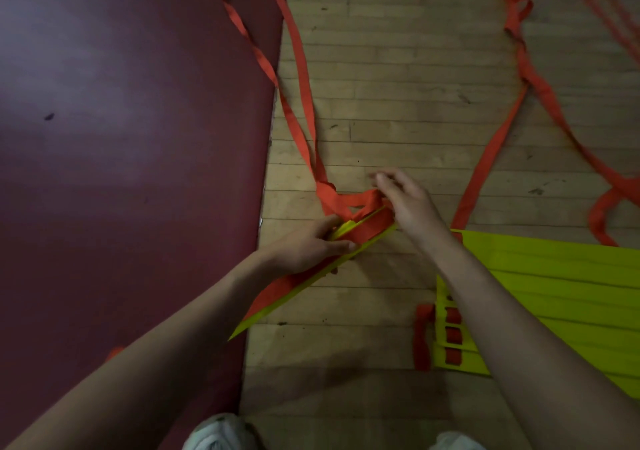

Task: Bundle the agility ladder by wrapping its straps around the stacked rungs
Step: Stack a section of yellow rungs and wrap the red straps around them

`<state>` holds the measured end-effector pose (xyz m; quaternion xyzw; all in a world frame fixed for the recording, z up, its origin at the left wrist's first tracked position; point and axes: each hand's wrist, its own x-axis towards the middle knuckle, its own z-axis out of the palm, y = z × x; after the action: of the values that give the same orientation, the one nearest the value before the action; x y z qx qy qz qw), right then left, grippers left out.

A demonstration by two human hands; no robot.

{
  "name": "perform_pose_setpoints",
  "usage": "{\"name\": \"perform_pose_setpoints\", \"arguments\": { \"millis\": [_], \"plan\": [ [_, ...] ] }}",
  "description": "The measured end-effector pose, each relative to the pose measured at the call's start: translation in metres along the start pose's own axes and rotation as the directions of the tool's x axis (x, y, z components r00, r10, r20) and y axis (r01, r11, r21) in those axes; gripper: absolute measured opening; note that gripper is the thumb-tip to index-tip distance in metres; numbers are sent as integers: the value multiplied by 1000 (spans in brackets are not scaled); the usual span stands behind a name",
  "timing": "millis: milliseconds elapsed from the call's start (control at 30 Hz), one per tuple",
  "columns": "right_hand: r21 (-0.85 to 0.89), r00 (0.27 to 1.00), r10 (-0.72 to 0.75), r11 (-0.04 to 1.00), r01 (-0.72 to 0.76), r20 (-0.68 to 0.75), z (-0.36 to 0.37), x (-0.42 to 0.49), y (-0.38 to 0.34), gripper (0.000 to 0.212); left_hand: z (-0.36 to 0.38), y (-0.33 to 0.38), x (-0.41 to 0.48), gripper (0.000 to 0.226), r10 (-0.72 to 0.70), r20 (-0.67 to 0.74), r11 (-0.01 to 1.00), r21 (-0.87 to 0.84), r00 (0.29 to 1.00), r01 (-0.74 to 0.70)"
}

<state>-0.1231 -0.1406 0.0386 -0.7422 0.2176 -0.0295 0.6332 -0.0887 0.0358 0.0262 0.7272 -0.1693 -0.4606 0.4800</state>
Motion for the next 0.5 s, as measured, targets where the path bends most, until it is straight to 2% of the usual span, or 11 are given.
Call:
{"name": "perform_pose_setpoints", "arguments": {
  "millis": [67, 133, 167, 200, 233, 367, 500],
  "plan": [
    [-309, 994, -64, 947, 87, 85, 7, -4, -3, 11, 1, 0, 1, 47, 12, -38, 1000, 16, 999, -12],
    [-642, 979, -160, 739, 202, 124, 13, -10, -4, 27, 0, -2, 4, 49, 39, -62, 998, 59, 997, -36],
    [-742, 969, -194, 625, 243, 153, 15, -14, -7, 32, 0, -2, 4, 48, 44, -63, 996, 78, 997, -39],
    [-792, 965, -184, 554, 258, 186, 16, -14, -6, 34, 1, -3, 4, 47, 38, -59, 996, 79, 997, -34],
    [-810, 967, -141, 528, 256, 214, 16, -14, -8, 33, 2, -4, 4, 44, 26, -50, 997, 67, 998, -22],
    [-719, 973, -19, 671, 183, 230, 20, -3, -3, 22, 5, -6, 3, 23, 17, -5, 1000, -17, 1000, -17],
    [-631, 967, 86, 771, 88, 240, 26, -2, 0, 8, 1, -7, 2, 26, -45, 30, 998, -46, 999, 47]
  ]
}}
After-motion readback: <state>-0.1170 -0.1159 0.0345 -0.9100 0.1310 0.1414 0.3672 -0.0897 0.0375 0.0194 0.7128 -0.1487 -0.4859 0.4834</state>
